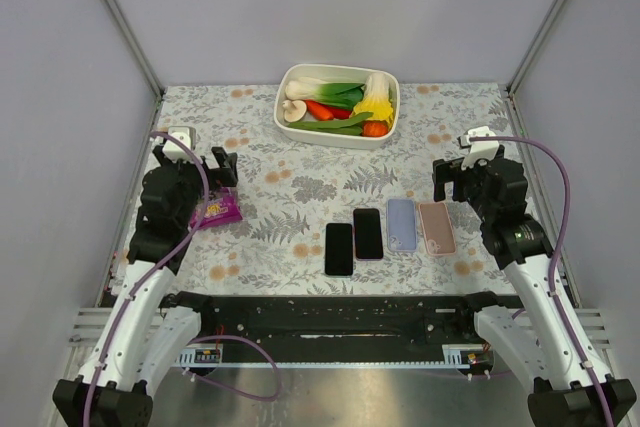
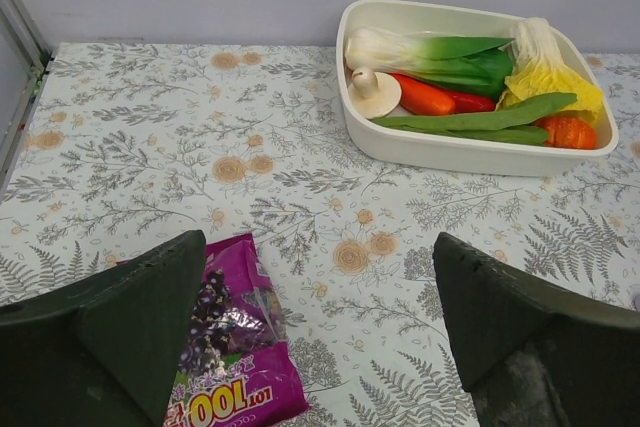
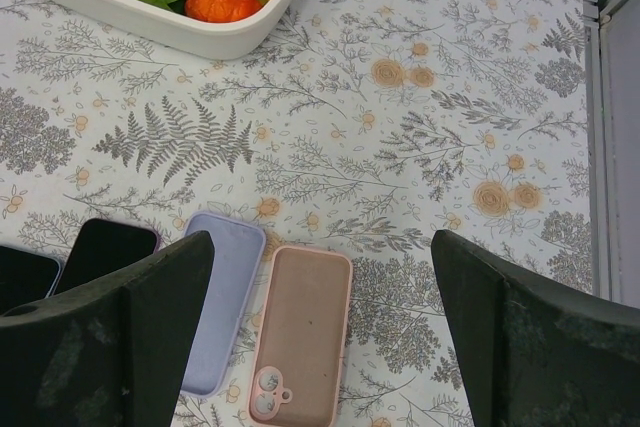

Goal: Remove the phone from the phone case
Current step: Reset both arms

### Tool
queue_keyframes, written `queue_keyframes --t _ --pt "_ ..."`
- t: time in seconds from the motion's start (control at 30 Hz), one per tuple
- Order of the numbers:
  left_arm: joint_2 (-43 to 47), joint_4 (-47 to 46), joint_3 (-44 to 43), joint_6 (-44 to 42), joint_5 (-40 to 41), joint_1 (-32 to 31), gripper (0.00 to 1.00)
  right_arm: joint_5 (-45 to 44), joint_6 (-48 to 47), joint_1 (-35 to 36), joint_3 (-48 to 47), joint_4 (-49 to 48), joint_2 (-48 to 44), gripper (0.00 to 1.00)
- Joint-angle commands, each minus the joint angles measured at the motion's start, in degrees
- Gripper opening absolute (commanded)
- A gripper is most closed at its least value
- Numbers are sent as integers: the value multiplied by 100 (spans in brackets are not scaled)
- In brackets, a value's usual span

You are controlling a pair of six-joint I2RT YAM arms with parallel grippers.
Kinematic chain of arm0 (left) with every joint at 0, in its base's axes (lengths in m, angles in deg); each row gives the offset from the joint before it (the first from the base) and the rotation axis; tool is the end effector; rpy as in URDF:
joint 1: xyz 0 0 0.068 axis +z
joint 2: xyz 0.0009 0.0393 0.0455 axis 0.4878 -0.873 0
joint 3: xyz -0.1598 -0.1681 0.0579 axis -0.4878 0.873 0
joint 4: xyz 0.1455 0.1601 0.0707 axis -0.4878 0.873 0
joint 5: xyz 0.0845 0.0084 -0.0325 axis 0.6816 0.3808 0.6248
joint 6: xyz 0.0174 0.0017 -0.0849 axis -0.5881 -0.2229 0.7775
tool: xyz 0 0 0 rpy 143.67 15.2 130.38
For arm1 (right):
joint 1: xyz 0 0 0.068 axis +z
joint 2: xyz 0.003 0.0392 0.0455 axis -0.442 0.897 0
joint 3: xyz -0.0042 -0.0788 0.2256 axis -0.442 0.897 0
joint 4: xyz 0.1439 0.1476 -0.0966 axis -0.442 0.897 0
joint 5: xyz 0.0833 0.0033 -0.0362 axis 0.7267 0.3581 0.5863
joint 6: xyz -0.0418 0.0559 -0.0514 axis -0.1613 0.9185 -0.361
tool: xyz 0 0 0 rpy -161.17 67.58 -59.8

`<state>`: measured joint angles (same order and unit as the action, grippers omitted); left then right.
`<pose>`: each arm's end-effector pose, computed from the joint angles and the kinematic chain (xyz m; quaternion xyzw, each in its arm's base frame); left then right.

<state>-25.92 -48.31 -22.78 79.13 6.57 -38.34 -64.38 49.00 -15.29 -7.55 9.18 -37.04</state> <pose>0.2021 -0.0308 0.3055 0.0053 0.7441 -0.0867 0.6624 0.1987 0.0372 0.2897 -0.1408 0.8002 0.0006 0.5829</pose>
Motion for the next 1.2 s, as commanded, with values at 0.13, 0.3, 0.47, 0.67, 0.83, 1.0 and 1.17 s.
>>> queue_keyframes --t 0.13,0.3,0.47,0.67,0.83,1.0,1.17 --pt "59 -722 243 56 -198 36 99 -100 -180 40 69 -208 -79 100" --pt "94 -758 296 55 -181 62 99 -39 -145 31 61 -120 -27 100" --pt "59 -767 305 38 -233 62 99 -56 -110 31 52 -128 -35 100" --pt "41 -793 331 38 -312 62 99 -65 -83 31 34 -137 -18 99" --pt "-20 -802 314 3 -268 62 99 -48 -109 31 43 -129 -53 100" --pt "-64 -802 331 47 -277 71 99 -4 -118 40 61 -146 -53 99" --pt "-99 -820 349 73 -277 88 99 40 -109 40 61 -155 -62 100"
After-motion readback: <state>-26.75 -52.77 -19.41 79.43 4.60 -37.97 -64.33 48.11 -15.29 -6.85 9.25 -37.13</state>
